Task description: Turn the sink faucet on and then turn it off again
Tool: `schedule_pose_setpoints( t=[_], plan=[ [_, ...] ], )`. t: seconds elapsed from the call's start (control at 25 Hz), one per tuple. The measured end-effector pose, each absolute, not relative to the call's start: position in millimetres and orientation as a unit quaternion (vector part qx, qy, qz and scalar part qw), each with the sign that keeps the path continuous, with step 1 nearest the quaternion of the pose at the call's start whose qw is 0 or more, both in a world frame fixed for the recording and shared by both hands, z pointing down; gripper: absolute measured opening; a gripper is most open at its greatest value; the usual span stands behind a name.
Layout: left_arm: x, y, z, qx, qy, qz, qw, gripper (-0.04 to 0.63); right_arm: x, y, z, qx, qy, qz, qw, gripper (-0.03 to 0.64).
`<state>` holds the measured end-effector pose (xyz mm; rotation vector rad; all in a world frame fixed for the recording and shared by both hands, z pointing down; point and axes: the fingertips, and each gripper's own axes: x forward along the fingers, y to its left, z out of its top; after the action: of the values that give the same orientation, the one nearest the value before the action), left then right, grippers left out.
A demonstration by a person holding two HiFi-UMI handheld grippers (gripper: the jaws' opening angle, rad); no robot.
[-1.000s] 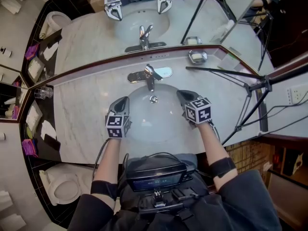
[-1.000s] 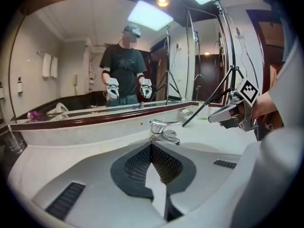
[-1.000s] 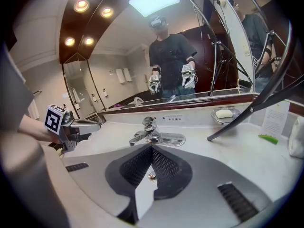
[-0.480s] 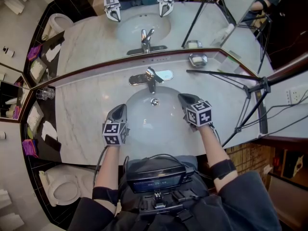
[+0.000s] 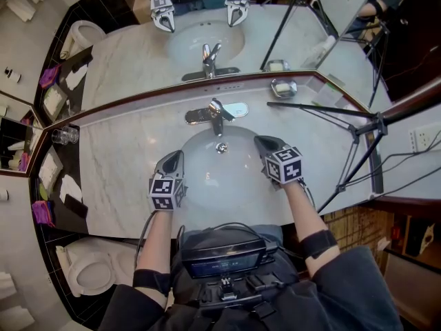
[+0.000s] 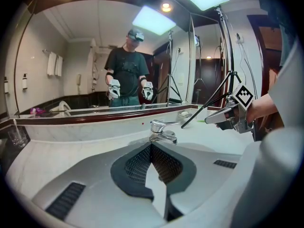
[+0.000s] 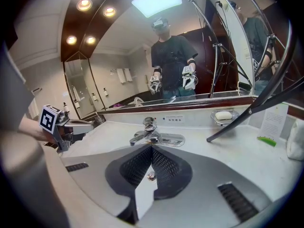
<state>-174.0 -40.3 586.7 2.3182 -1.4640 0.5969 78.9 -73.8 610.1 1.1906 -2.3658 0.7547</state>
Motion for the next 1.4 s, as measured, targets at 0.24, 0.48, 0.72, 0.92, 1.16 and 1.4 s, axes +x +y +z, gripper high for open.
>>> schedule_pose_setpoints(
  t=[0.24, 0.48, 0.72, 0.92, 1.16, 1.4],
  plan=[
    [-174.5, -40.2, 589.8, 0.811, -0.517, 0.215, 0.171, 0.0, 74.9, -83.4, 609.7, 0.427, -0.851, 0.18, 0.246, 0.026],
    [-179.1, -37.7, 594.1, 0.808, -0.517, 0.221, 0.178, 0.0, 47.1, -93.7, 615.7, 0.369, -0.858, 0.004, 0.357, 0.06],
    [-182.9, -39.1, 596.5, 0.806, -0.518, 0.223, 0.182, 0.0, 28.9, -114.4, 623.1, 0.303, -0.837, -0.134, 0.436, 0.166],
    [-182.6, -41.9, 598.9, 0.806, -0.517, 0.223, 0.184, 0.0, 16.0, -131.6, 626.4, 0.273, -0.816, -0.212, 0.463, 0.218],
    [-180.1, -44.8, 604.0, 0.807, -0.513, 0.225, 0.187, 0.0, -4.0, -149.7, 632.3, 0.234, -0.795, -0.283, 0.483, 0.219],
    [-177.4, -46.1, 608.7, 0.807, -0.51, 0.228, 0.191, 0.0, -19.4, -165.2, 637.7, 0.211, -0.786, -0.303, 0.495, 0.218]
  ],
)
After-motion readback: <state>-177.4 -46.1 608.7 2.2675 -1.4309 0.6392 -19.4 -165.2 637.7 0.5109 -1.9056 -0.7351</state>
